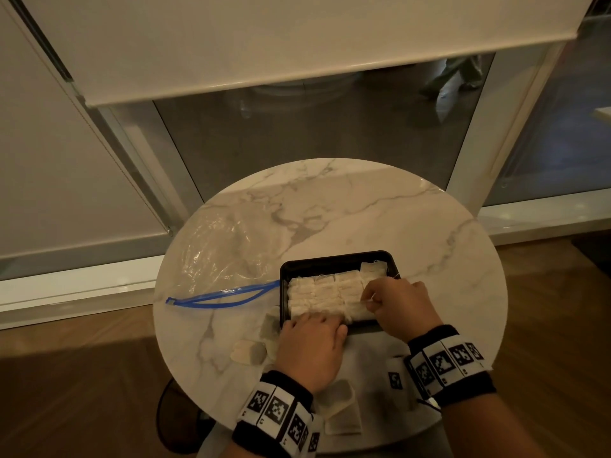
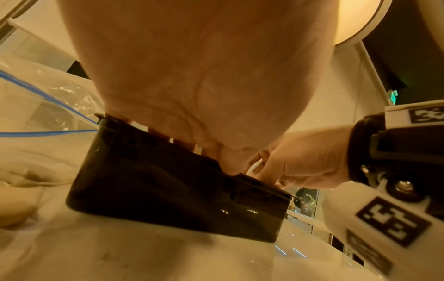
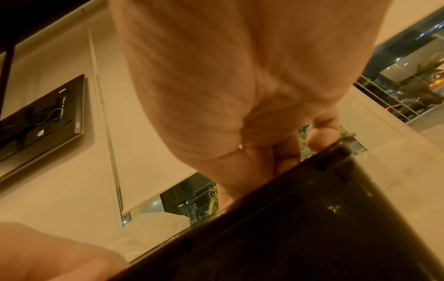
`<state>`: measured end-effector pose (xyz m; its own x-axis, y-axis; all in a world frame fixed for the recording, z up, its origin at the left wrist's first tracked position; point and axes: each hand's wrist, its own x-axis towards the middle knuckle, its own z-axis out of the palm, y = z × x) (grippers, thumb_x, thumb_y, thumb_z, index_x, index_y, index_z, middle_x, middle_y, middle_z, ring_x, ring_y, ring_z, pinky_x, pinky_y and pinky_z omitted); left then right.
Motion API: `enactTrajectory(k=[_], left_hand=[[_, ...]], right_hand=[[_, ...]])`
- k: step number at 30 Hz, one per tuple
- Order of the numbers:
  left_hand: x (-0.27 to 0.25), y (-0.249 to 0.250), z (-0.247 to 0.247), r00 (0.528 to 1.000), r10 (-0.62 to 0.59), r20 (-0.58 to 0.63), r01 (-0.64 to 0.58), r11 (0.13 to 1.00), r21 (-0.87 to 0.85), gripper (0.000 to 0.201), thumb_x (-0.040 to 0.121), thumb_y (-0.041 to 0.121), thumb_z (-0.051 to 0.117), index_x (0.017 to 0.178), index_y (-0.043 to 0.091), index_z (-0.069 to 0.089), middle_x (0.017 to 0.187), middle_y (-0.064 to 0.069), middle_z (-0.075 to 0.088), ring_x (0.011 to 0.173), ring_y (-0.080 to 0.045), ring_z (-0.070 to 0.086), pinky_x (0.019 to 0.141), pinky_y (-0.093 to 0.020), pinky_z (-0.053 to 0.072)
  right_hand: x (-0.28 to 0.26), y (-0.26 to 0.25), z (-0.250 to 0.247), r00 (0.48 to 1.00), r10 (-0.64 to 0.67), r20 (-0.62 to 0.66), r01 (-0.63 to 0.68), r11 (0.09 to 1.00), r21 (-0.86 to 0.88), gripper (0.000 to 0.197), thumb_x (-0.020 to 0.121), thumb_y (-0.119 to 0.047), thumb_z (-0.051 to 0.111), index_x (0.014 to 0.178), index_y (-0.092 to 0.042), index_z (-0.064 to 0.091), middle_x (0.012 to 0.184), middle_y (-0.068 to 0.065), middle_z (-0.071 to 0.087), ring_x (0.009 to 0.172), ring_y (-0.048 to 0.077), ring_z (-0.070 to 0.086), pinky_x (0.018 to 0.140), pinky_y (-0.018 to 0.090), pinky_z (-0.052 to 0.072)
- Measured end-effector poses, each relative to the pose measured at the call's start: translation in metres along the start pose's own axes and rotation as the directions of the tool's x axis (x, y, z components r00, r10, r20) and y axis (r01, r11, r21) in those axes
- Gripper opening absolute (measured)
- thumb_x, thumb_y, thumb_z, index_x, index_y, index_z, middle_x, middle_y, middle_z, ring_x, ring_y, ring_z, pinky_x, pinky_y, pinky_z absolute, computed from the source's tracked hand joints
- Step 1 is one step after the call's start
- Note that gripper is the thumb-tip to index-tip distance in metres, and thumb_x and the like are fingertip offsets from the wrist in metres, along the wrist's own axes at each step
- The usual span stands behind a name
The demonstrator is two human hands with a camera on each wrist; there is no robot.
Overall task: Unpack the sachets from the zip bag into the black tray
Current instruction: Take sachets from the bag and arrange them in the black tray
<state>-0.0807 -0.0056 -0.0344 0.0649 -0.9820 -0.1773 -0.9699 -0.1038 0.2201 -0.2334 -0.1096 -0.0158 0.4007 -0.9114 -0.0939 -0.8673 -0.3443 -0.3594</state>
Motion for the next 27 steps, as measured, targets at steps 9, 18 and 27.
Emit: enactTrajectory(k=[9,18,27], left_hand=[[0.005,0.001,0.008,0.997,-0.081,0.007,0.081,0.996,-0.028,0.046,0.104,0.051,0.023,0.115,0.029,0.062,0.113,0.006,0.063,0.11,-0.016,0.055,0.099,-0.042,0.037],[0.003,-0.001,0.008,0.996,-0.09,-0.003,0.089,0.991,-0.102,0.042,0.104,0.052,0.027,0.113,0.03,0.061,0.109,0.005,0.06,0.108,-0.015,0.052,0.101,-0.039,0.035],[0.005,-0.001,0.008,0.997,-0.082,-0.012,0.081,0.992,-0.1,0.041,0.104,0.051,0.028,0.106,0.029,0.062,0.109,0.006,0.061,0.108,-0.015,0.052,0.097,-0.039,0.035]], right_hand=[[0.007,-0.005,0.012,0.99,0.136,0.047,-0.134,0.989,-0.056,0.015,0.092,-0.024,0.059,0.096,-0.033,0.069,0.097,-0.011,0.07,0.102,0.013,0.062,0.099,0.045,0.027],[0.0,-0.004,0.018,0.989,0.06,-0.133,-0.052,0.996,0.066,0.024,0.09,-0.028,0.06,0.111,-0.038,0.061,0.104,-0.013,0.063,0.103,0.009,0.058,0.088,0.04,0.023],[-0.019,-0.013,0.037,0.994,-0.053,-0.098,0.035,0.984,-0.173,0.06,0.097,-0.057,0.023,0.067,-0.026,0.065,0.064,-0.009,0.062,0.064,0.007,0.052,0.089,0.039,0.022]])
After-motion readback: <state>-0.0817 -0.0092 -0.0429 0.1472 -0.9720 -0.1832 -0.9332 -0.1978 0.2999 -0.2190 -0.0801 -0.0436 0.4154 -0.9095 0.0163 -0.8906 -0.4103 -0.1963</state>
